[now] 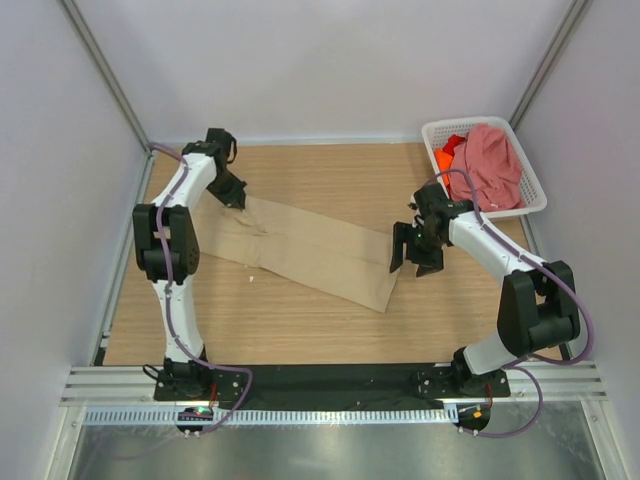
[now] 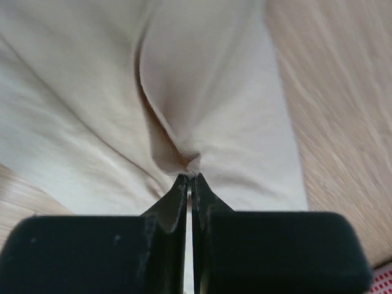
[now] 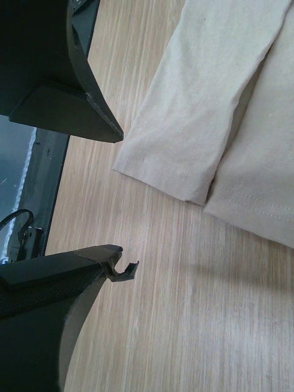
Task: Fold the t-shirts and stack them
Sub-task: Fold the tshirt
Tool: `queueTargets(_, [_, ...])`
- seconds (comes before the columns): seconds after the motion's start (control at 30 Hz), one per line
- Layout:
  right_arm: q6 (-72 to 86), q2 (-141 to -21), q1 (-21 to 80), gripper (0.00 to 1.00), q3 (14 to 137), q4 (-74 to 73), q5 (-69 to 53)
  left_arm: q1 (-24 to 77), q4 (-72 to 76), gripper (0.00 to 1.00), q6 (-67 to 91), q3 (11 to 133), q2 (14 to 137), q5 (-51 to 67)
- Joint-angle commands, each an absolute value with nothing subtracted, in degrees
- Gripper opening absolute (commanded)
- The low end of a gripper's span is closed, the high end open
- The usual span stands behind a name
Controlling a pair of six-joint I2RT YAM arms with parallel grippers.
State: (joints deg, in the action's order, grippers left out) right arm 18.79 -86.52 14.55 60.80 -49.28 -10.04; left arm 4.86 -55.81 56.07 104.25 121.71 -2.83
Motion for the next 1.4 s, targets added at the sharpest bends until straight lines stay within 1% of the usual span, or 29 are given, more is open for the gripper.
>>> queueTargets(0.0, [20.38, -86.92, 14.33, 0.75, 63.37, -47.81, -12.39, 8.69, -57.57, 0.00, 55.46, 110.55, 123.04, -4.22])
queueTargets(0.03, [20.56, -87.10, 14.33, 0.75, 63.72, -47.55, -12.65, 9.31, -58.18, 0.08, 55.63, 111.70, 123.74, -3.87])
queueTargets(0.1, [20.92, -87.10, 14.33, 0.75, 63.81, -47.29, -12.92, 10.63, -57.92, 0.14, 55.55, 115.11, 126.28, -1.68])
queueTargets(0.13, [21.09, -87.27, 14.41, 0.75, 63.81, -46.94, -12.83, 11.07, -57.92, 0.21, 55.46, 116.18, 126.99, -1.15])
queueTargets(0.17, [21.09, -87.62, 14.33, 0.75, 63.81, -46.85, -12.83, 11.34, -57.83, 0.24, 54.85, 117.50, 127.87, -0.36])
queueTargets(0.27, [21.09, -88.15, 14.41, 0.75, 63.81, -46.58, -12.48, 11.69, -60.63, 0.35, 53.88, 122.77, 129.81, -0.35])
queueTargets(0.3, [21.18, -88.24, 14.41, 0.75, 63.63, -46.50, -12.57, 11.60, -61.08, 0.42, 51.96, 123.83, 128.94, -2.00])
queueTargets(0.4, [21.10, -88.24, 14.33, 0.75, 63.72, -46.41, -12.57, 10.64, -61.79, 0.51, 46.70, 122.62, 125.87, -5.17])
queueTargets(0.47, [20.92, -88.33, 14.33, 0.75, 63.54, -46.23, -12.22, 8.37, -60.48, 0.54, 44.14, 118.41, 121.39, -5.10])
queueTargets(0.5, [20.83, -88.59, 14.33, 0.75, 63.37, -46.32, -12.13, 7.04, -59.86, 0.55, 42.56, 116.47, 119.72, -3.27])
queueTargets(0.63, [20.65, -89.47, 14.50, 0.75, 63.02, -45.88, -12.48, 0.89, -60.38, 0.56, 34.30, 107.35, 111.47, -4.39])
queueTargets(0.67, [20.48, -89.56, 14.41, 0.75, 63.10, -45.88, -12.48, -2.86, -60.21, 0.56, 33.32, 105.84, 110.58, -4.39])
queueTargets(0.77, [20.13, -90.09, 14.41, 0.75, 62.93, -45.79, -12.22, -7.89, -59.85, 0.55, 30.86, 100.31, 107.85, -4.05])
queueTargets(0.8, [19.95, -90.26, 14.41, 0.75, 62.76, -45.88, -12.30, -11.30, -59.94, 0.53, 30.59, 99.50, 107.67, -3.52])
queueTargets(0.87, [19.78, -90.44, 14.50, 0.73, 62.58, -45.88, -13.44, -13.88, -60.64, 0.49, 30.15, 98.53, 108.19, -2.37])
queueTargets(0.93, [19.86, -90.35, 14.50, 0.69, 61.79, -45.79, -14.67, -17.22, -60.82, 0.48, 30.06, 98.35, 109.07, -0.80])
queueTargets(0.97, [19.86, -90.18, 14.94, 0.65, 61.44, -45.70, -15.81, -18.18, -61.08, 0.45, 29.71, 99.22, 110.38, 1.21])
queueTargets(1.1, [20.30, -89.74, 17.57, 0.61, 59.68, -45.70, -17.05, -20.21, -64.33, 0.45, 28.13, 104.21, 116.08, 4.12])
queueTargets(1.17, [20.48, -89.65, 19.07, 0.61, 59.24, -45.79, -16.61, -20.39, -66.52, 0.43, 27.34, 106.60, 118.29, 4.13])
queueTargets(1.27, [21.53, -88.86, 21.88, 0.62, 57.84, -45.79, -15.03, -20.48, -67.85, 0.43, 26.63, 108.37, 120.84, 3.34])
queueTargets(1.37, [22.32, -87.37, 23.99, 0.68, 55.90, -45.88, -13.10, -20.39, -68.38, 0.45, 26.10, 108.37, 121.64, 1.24])
